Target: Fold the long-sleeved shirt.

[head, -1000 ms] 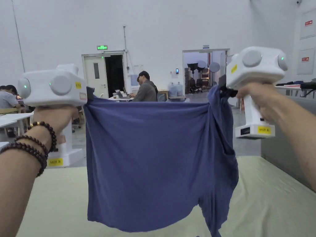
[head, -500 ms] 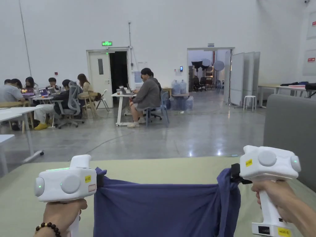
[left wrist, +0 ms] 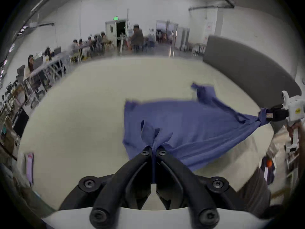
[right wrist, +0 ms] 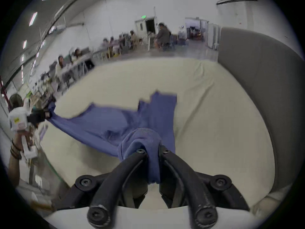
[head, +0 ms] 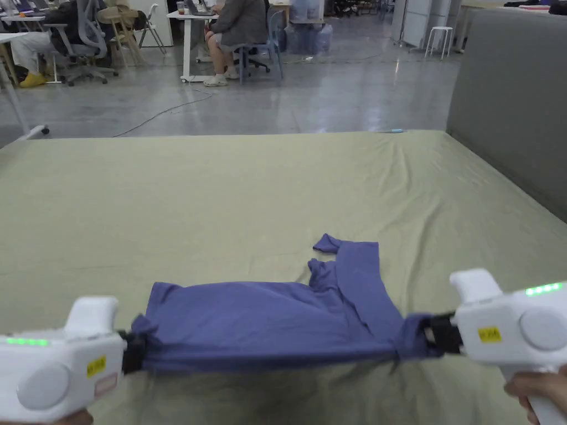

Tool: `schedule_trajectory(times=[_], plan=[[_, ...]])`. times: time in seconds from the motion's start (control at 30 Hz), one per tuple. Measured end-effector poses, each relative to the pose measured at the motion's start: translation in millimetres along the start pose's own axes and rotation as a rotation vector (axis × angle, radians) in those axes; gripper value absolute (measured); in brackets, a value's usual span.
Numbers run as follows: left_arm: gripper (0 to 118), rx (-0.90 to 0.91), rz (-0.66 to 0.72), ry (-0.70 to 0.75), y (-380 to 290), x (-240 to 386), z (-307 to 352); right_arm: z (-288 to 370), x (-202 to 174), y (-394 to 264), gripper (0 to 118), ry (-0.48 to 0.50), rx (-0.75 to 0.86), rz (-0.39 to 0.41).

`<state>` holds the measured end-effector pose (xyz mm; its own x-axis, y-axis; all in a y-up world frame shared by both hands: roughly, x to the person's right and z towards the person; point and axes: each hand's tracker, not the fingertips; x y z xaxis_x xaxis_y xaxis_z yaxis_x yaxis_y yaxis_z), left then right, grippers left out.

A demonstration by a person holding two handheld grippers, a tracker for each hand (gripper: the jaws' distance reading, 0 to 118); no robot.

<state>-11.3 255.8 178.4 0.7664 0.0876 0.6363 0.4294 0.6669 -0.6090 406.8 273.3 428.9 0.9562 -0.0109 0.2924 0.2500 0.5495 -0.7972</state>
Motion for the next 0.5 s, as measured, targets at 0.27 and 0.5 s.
schedule_trajectory(times=[0.27,0.5], plan=[[0,-0.300,0.035,-0.048,-114,-4,3,-24,-20,-102,6,0.040,-0.285,0.024],[45,-0.213,0.082,-0.040,-114,-6,13,-11,-15,-101,96,0.029,-0.254,-0.027]])
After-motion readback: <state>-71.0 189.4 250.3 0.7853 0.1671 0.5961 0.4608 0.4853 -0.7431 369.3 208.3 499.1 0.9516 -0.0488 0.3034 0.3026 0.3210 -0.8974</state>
